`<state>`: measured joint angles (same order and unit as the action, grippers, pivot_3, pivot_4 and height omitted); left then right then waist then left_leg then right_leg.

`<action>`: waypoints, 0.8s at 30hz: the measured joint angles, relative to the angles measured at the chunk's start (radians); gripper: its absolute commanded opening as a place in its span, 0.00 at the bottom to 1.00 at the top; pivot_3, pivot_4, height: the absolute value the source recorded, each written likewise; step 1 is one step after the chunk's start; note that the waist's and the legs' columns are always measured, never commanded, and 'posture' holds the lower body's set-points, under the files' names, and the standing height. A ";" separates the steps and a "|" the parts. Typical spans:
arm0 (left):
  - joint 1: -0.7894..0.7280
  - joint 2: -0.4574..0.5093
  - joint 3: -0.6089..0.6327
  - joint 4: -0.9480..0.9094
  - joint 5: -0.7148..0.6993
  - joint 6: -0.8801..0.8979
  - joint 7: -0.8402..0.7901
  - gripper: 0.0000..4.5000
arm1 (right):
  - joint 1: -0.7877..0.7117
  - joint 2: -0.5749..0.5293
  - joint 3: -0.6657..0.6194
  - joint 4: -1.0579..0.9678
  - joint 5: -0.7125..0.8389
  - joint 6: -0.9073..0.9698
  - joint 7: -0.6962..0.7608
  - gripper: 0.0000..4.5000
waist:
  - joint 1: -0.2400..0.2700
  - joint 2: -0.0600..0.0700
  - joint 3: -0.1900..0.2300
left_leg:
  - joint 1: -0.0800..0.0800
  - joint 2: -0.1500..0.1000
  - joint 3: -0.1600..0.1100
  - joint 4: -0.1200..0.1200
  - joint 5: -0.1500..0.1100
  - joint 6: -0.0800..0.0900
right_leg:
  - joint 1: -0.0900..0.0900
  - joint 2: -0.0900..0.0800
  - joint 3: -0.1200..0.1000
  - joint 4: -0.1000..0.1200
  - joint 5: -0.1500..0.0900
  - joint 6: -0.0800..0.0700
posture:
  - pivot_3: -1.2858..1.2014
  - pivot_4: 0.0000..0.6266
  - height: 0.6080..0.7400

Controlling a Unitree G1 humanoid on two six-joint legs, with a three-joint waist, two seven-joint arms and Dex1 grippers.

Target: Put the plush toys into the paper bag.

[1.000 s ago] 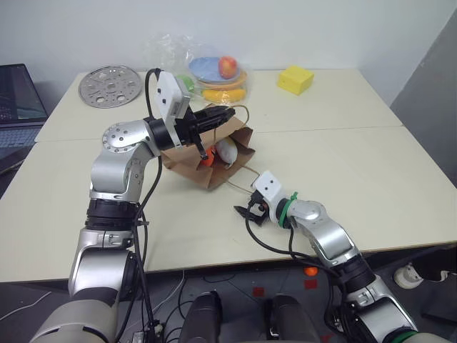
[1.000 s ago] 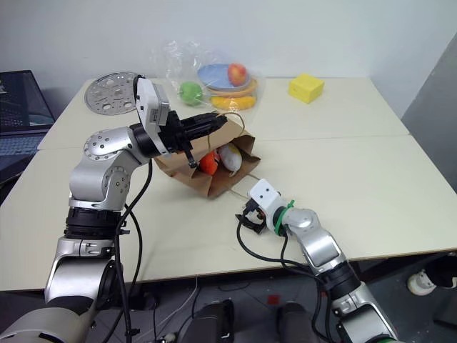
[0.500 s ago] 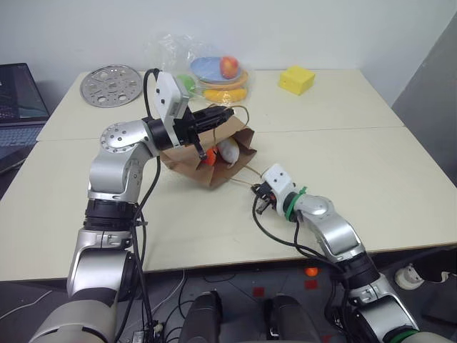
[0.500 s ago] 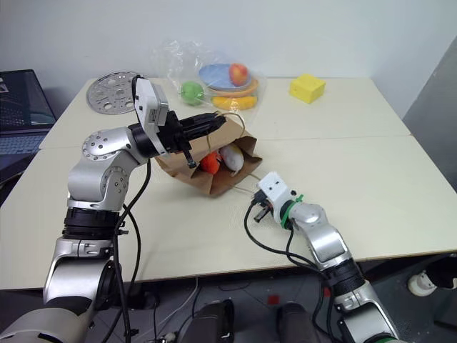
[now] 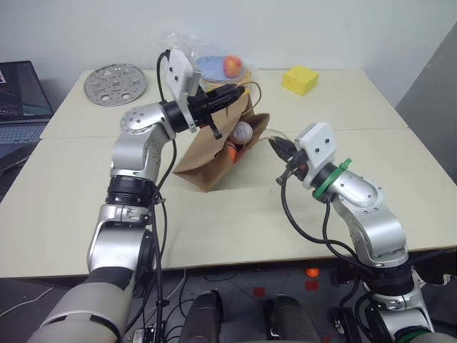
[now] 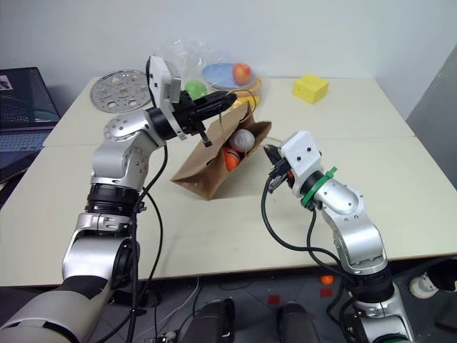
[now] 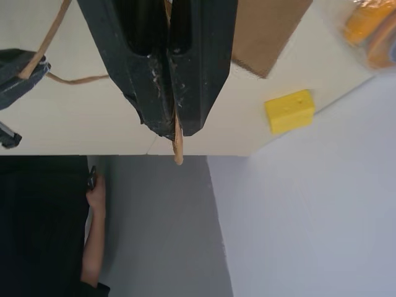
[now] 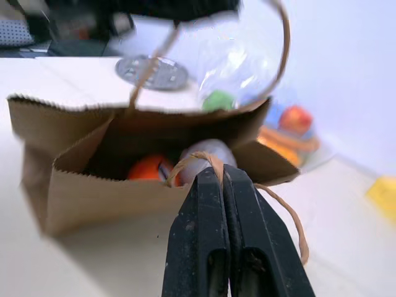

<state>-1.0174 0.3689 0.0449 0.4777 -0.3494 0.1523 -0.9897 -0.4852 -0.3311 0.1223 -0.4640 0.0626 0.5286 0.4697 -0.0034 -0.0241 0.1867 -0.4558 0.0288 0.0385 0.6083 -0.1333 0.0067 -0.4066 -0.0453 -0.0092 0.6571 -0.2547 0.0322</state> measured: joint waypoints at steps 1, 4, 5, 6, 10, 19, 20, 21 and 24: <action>-0.003 -0.003 0.000 0.005 0.000 -0.006 -0.002 0.00 | -0.003 0.000 0.007 -0.012 -0.004 -0.002 -0.002 0.00 | 0.000 0.000 0.000 | 0.000 0.000 0.000 0.000 0.000 0.000 | 0.000 0.000 0.000 0.000 0.000 0.000 | 0.52 0.24 1.00; -0.007 0.000 0.001 0.010 0.000 -0.011 -0.003 0.00 | -0.006 0.021 0.044 -0.022 -0.013 -0.016 -0.016 0.00 | -0.002 0.000 0.000 | 0.000 0.001 -0.001 0.000 0.000 0.000 | 0.000 0.001 0.000 0.000 0.000 -0.001 | 0.52 0.24 1.00; -0.007 0.002 0.003 0.010 0.000 -0.011 -0.002 0.00 | -0.011 0.036 0.056 -0.022 -0.014 -0.026 -0.021 0.00 | -0.002 0.000 0.000 | 0.000 0.001 -0.001 0.000 0.000 0.000 | 0.000 0.002 0.000 0.000 0.000 -0.001 | 0.52 0.24 1.00; -0.004 0.007 0.005 0.006 -0.002 -0.007 0.000 0.00 | -0.023 0.059 0.071 -0.016 -0.014 -0.042 -0.028 0.00 | -0.003 0.000 0.000 | 0.000 0.001 -0.001 0.000 0.000 0.000 | 0.000 0.002 0.000 0.001 0.000 -0.001 | 0.52 0.24 1.00; 0.042 0.047 0.026 -0.022 -0.002 0.009 0.021 0.00 | -0.059 0.103 0.131 0.040 -0.026 -0.104 -0.031 0.00 | -0.006 0.000 0.000 | 0.001 0.002 -0.001 0.000 0.000 0.000 | 0.000 0.002 0.000 0.001 0.000 -0.001 | 0.52 0.24 1.00; 0.231 0.160 0.091 -0.215 -0.001 0.069 0.123 0.00 | -0.136 0.184 0.177 0.287 -0.042 -0.230 -0.021 0.13 | -0.005 0.000 0.000 | 0.000 0.001 -0.001 0.000 0.000 -0.001 | 0.000 0.001 0.000 0.002 0.000 -0.001 | 0.52 0.24 1.00; 0.253 0.171 0.102 -0.237 -0.002 0.080 0.130 0.05 | -0.136 0.182 0.177 0.296 -0.042 -0.237 -0.015 0.20 | -0.004 0.000 0.000 | 0.000 0.001 -0.001 0.000 0.000 -0.001 | 0.000 0.001 -0.001 0.001 0.000 -0.001 | 0.52 0.24 1.00; 0.268 0.179 0.103 -0.251 -0.002 0.088 0.134 0.10 | -0.136 0.180 0.176 0.302 -0.040 -0.241 -0.010 0.28 | -0.001 0.000 0.000 | 0.000 0.001 -0.002 0.000 0.000 -0.001 | 0.000 0.000 -0.001 0.001 0.000 -0.002 | 0.52 0.24 1.00; 0.327 0.187 0.119 -0.354 -0.035 0.143 0.147 0.28 | -0.136 0.170 0.169 0.309 -0.012 -0.249 0.027 0.53 | 0.000 0.000 0.000 | 0.000 0.001 0.000 0.000 0.000 -0.001 | 0.000 -0.005 0.000 0.001 0.000 -0.002 | 0.52 0.24 1.00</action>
<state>-0.6899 0.5555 0.1635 0.1237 -0.3846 0.2950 -0.8428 -0.6211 -0.1612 0.2917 -0.1547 0.0502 0.2791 0.4970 -0.0035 -0.0242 0.1867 -0.4556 0.0298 0.0381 0.6085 -0.1337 0.0059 -0.4063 -0.0502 -0.0093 0.6581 -0.2542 0.0305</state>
